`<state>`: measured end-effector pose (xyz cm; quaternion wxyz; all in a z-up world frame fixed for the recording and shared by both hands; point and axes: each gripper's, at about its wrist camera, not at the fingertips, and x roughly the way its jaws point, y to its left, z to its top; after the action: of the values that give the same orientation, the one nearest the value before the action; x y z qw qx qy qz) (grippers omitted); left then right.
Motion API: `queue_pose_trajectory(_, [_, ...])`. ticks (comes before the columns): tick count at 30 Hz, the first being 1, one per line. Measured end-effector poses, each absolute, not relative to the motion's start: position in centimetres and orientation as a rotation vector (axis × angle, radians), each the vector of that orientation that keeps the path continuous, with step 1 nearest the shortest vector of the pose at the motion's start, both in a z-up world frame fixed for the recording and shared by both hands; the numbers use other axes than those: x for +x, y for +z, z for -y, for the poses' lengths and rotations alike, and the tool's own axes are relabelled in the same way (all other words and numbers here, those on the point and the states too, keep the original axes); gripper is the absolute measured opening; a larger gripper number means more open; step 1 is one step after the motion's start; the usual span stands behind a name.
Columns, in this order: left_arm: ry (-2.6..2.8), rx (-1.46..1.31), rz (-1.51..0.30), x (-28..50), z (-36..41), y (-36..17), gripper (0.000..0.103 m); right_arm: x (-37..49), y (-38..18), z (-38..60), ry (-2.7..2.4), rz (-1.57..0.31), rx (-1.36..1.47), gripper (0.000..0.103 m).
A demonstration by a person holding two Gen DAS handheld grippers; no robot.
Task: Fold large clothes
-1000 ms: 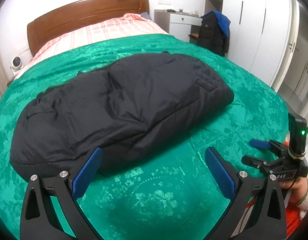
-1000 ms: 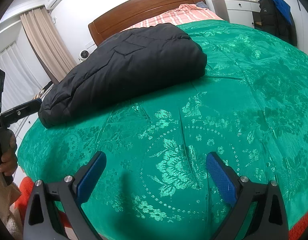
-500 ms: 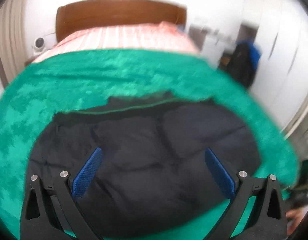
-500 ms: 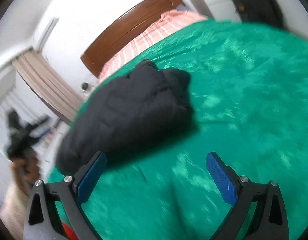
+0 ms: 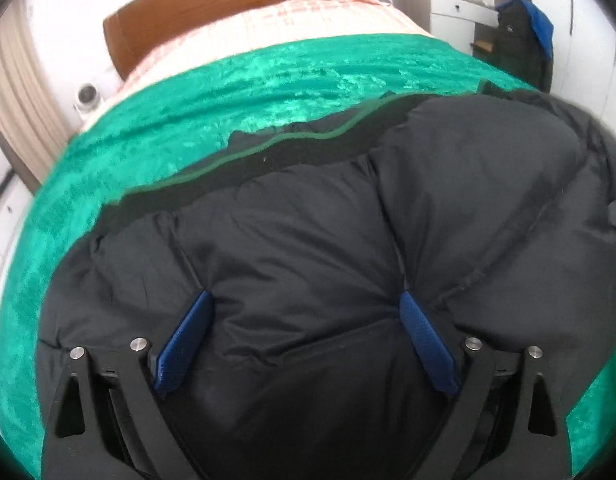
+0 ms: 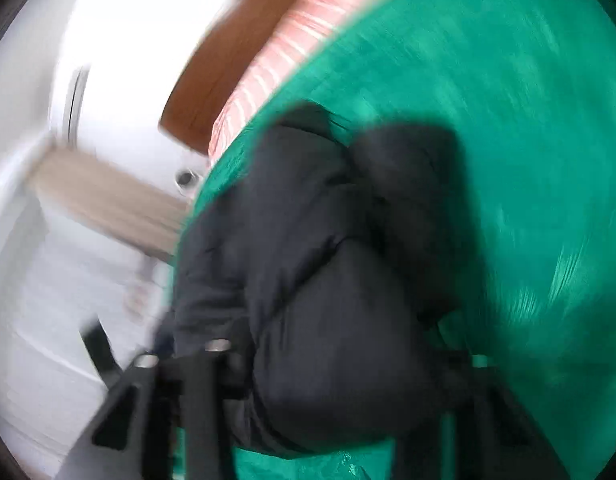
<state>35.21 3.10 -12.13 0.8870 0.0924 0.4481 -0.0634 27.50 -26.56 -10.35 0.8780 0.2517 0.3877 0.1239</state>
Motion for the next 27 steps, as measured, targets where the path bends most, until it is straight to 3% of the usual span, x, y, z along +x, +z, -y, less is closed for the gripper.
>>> queue_pose_trajectory(5, [-0.226, 0.052, -0.906, 33.9, -8.2, -7.1, 0.093, 26.4, -1.0, 16.7, 0.271, -0.646, 0.104, 0.033])
queue_pose_trajectory(10, [-0.210, -0.122, -0.810, 31.0, -17.8, -1.5, 0.094, 25.5, 2.3, 2.9, 0.356, -0.531, -0.266, 0.033])
queue_pose_trajectory(13, [-0.153, -0.254, -0.774, 29.8, -25.3, 0.2, 0.094, 24.9, 0.5, -6.3, 0.423, -0.503, -0.494, 0.033])
queue_pose_trajectory(18, [-0.109, -0.409, -0.752, 28.2, -33.6, 0.7, 0.094, 23.4, -7.4, -19.0, 0.530, -0.474, -0.873, 0.034])
queue_pose_trajectory(23, [-0.278, -0.422, -0.764, 29.2, -32.6, 1.6, 0.095, 21.8, -10.4, -22.1, 0.555, -0.418, -1.004, 0.034])
queue_pose_trajectory(27, [-0.325, -0.238, -0.808, 33.8, -26.8, 1.6, 0.098, 21.1, -10.6, -21.1, 0.584, -0.369, -1.050, 0.038])
